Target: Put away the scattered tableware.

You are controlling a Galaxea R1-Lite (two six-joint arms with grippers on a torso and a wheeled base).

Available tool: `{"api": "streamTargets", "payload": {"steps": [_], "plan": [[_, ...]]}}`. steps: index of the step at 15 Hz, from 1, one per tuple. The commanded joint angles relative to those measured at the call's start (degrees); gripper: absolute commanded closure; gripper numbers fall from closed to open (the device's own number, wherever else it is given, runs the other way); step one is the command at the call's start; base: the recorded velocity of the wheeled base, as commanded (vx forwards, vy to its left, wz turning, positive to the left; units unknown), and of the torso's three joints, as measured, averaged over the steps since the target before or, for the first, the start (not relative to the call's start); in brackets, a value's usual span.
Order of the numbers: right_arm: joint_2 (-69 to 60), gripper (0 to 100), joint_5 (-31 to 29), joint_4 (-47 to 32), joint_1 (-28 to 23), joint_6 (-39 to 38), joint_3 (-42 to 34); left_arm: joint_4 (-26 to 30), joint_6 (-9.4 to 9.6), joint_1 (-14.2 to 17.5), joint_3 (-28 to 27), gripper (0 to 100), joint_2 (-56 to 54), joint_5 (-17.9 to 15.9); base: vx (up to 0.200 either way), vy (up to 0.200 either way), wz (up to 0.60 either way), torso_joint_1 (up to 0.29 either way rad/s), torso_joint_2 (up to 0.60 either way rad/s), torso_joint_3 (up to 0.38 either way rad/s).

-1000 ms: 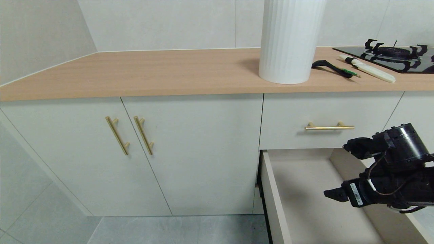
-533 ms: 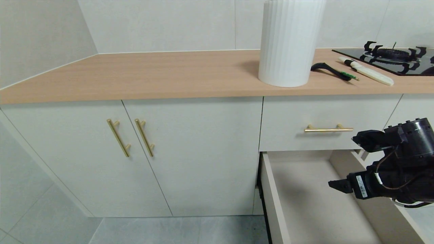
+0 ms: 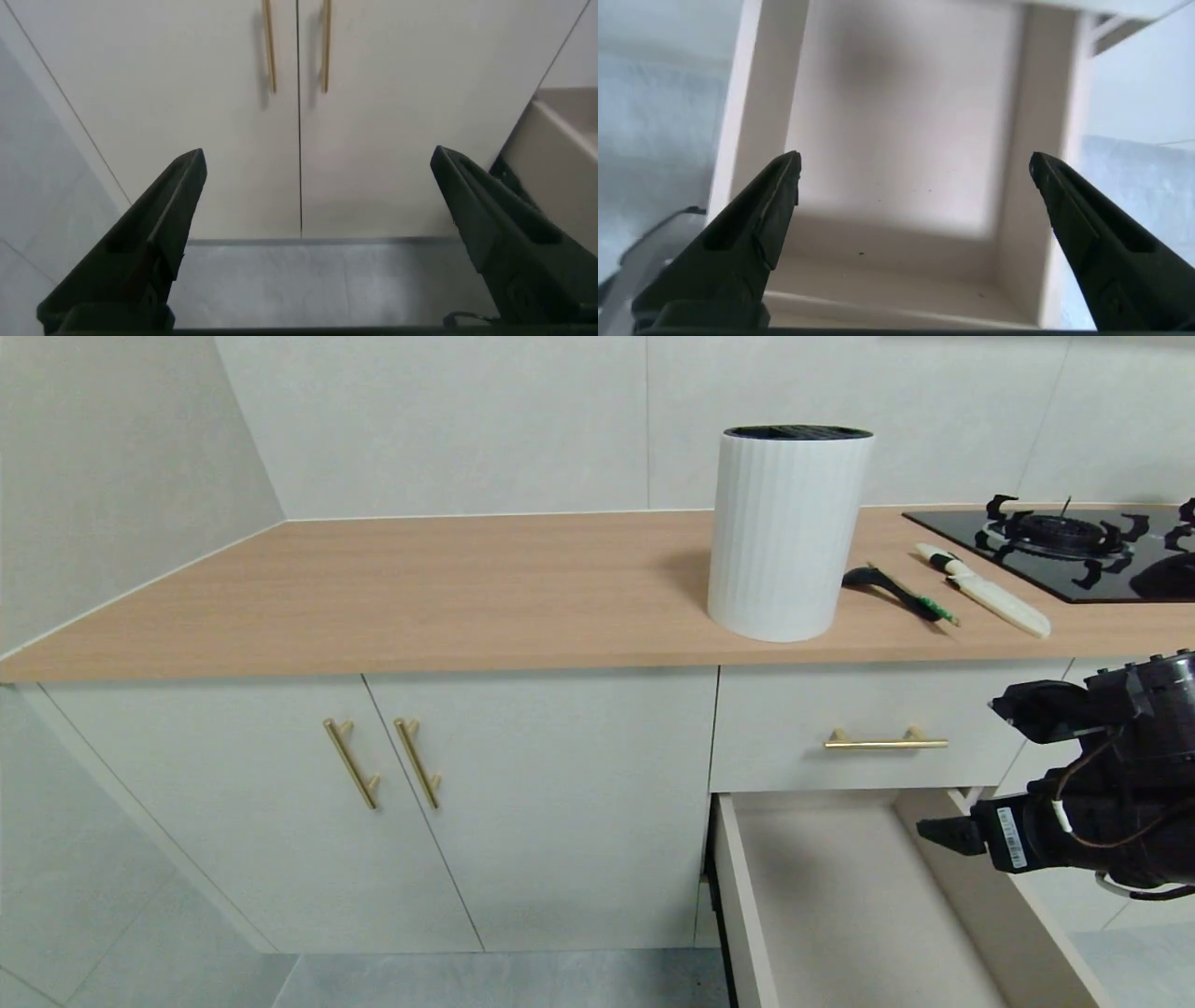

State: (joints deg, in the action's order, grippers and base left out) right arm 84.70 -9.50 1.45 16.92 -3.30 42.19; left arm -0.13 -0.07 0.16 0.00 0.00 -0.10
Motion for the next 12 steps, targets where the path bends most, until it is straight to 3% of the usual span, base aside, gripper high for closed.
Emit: {"api": "streamTargets", "payload": {"steps": [1, 3, 12], "plan": [[-0.15, 0, 0.0, 1.27, -0.13, 0.32, 0.17, 0.05, -0.01, 0.02, 0.0, 0, 0.09, 0.01, 0.0, 0.0, 0.0, 0.168, -0.48, -0.276], [1.43, 0, -0.08, 5.67, -0.31, 0.4, 1.05, 0.05, -0.01, 0.02, 0.0, 0, 0.09, 0.01, 0.0, 0.0, 0.0, 0.186, -0.48, -0.286], [11.1, 0, 0.53, 10.59, -3.12, 3.22, 12.3, 0.05, -0.01, 0.02, 0.0, 0, 0.09, 0.01, 0.0, 0.0, 0.0, 0.211, -0.49, -0.281]]}}
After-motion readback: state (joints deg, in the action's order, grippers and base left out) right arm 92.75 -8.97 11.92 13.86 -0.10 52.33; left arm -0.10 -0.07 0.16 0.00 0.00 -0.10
